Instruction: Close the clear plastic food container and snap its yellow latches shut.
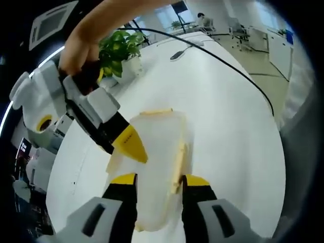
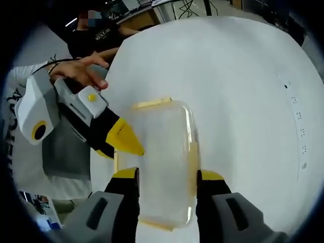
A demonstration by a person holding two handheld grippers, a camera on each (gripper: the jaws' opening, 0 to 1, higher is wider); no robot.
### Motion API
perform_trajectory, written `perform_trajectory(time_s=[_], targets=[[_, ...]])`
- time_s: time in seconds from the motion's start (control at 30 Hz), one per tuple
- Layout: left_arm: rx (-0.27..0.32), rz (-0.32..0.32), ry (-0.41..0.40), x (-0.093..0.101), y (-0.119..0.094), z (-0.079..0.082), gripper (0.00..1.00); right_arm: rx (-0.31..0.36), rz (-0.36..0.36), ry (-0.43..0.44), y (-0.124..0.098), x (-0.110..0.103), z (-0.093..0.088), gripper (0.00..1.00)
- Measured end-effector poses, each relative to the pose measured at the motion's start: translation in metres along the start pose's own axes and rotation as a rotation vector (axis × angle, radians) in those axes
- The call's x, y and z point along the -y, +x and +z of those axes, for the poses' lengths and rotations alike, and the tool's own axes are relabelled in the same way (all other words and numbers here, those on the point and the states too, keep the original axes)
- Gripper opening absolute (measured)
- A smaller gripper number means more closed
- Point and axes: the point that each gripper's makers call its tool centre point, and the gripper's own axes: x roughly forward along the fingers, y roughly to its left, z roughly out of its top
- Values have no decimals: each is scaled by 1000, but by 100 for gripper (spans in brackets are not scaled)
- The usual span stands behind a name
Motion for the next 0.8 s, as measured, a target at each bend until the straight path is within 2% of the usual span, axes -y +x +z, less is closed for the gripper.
perform_trajectory(time_s=[0.57,0.8], targets=[[-13,5,-1,5,-3,3,28,56,-23,-2,1,-18,-2,42],[-20,4,-5,6,-4,4,28,91,-49,-12,-1,-19,0,43]])
